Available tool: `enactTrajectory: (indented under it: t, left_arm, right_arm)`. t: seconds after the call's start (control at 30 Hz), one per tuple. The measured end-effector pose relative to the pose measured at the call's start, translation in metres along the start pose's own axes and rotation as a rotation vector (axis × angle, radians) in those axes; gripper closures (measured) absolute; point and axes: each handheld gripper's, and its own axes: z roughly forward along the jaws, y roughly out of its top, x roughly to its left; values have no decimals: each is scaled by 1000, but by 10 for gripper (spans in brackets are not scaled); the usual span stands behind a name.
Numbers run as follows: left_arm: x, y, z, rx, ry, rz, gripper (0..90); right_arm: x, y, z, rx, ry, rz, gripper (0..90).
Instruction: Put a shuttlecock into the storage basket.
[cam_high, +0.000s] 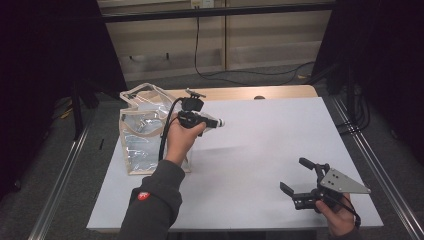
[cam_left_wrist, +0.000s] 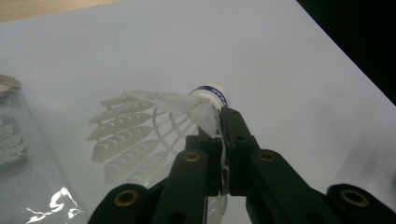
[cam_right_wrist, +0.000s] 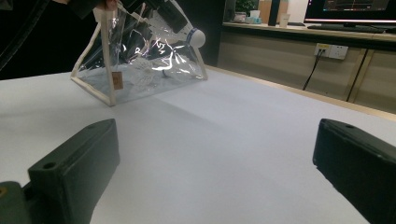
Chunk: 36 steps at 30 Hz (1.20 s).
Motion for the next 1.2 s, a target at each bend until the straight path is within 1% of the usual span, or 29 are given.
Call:
enactTrajectory:
  t: [0.13, 0.23, 0.43, 0.53, 0.77, 0.83, 0.87, 1.07, 1.13, 1.2]
  left_arm:
    - [-1, 3, -2, 0, -13, 4, 885]
    - [-3, 6, -4, -1, -10, 3, 885]
    - [-3, 9, -10, 11, -14, 20, 885]
    - [-3, 11, -13, 2, -7, 9, 885]
    - [-6, 16, -20, 7, -9, 28, 885]
    - [-6, 16, -22, -1, -4, 26, 885]
    - [-6, 17, -23, -7, -6, 18, 885]
    - [-6, 22, -28, 5, 11, 33, 886]
    - [-7, 24, -31, -3, 10, 30, 886]
    - [-7, 25, -32, 2, 14, 36, 886]
  right_arm:
    - [1, 0, 0, 3, 0, -2, 3]
    - [0, 0, 0, 2, -1, -2, 3]
    - [0, 0, -1, -2, -1, 3, 3]
    - [0, 0, -1, -2, 1, 1, 3]
    - [0, 0, -1, -1, 0, 1, 3]
    - [0, 0, -1, 0, -1, 1, 3]
    - [0, 0, -1, 0, -1, 1, 3]
    - [0, 0, -1, 0, 0, 0, 3]
    - [0, 0, -1, -2, -1, 1, 3]
    - [0, 0, -1, -2, -1, 1, 3]
